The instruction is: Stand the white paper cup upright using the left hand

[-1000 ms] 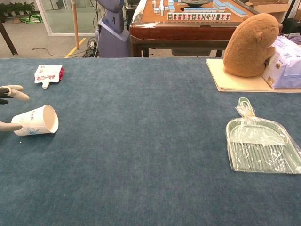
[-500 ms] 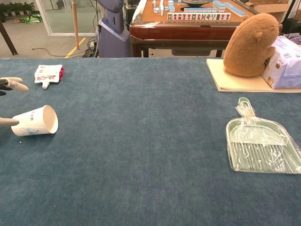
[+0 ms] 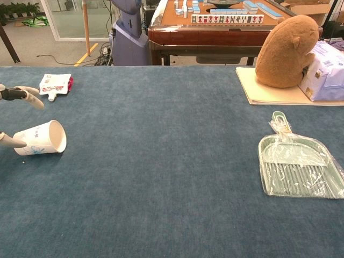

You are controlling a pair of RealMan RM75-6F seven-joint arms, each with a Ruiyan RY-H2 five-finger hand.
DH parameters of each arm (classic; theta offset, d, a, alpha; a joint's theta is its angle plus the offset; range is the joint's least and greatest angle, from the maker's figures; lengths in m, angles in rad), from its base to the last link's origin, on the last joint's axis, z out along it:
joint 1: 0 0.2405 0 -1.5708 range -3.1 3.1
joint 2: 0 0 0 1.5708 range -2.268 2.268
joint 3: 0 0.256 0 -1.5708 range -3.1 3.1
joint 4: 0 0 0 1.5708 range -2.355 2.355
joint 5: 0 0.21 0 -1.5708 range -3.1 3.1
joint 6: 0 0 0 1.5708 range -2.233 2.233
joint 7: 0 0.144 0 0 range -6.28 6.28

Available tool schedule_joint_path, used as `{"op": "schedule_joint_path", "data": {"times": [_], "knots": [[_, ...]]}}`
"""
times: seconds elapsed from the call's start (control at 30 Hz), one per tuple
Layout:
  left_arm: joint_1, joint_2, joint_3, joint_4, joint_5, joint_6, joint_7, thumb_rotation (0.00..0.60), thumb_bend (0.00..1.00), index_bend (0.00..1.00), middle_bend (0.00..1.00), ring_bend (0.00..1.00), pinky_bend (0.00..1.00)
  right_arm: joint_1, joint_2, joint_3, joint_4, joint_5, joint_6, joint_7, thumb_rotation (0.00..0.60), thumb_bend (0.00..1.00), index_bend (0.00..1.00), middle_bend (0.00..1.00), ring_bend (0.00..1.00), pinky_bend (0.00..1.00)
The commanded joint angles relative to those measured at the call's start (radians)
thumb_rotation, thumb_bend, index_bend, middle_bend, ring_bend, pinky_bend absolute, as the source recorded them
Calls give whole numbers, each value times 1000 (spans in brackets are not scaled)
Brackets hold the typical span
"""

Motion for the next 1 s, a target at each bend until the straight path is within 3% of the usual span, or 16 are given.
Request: {"op": "schedule_joint_path", "data": {"times": [0.03, 0.2, 0.57, 1.0], "knots": [[-39, -3, 4, -18, -49, 29, 152, 600, 66, 205, 0, 0, 0, 1, 0, 0, 0, 0, -2, 0, 600, 197, 527, 520, 439, 466], [-79, 17, 24, -48, -103, 15, 314, 600, 66, 193, 0, 0, 0, 0, -1, -1, -1, -1, -2, -2, 600, 196, 527, 520, 438, 466], [-184, 98, 58, -164, -311, -44, 546, 600, 66, 155, 0, 0, 0, 3, -3, 0, 2, 2, -8, -1, 600, 196, 527, 520, 438, 466], [-310, 102, 77, -230, -506, -32, 674, 600, 67, 166, 0, 0, 0, 2, -2, 0, 1, 1, -9, 3, 600, 197, 527, 520, 438, 466]]}}
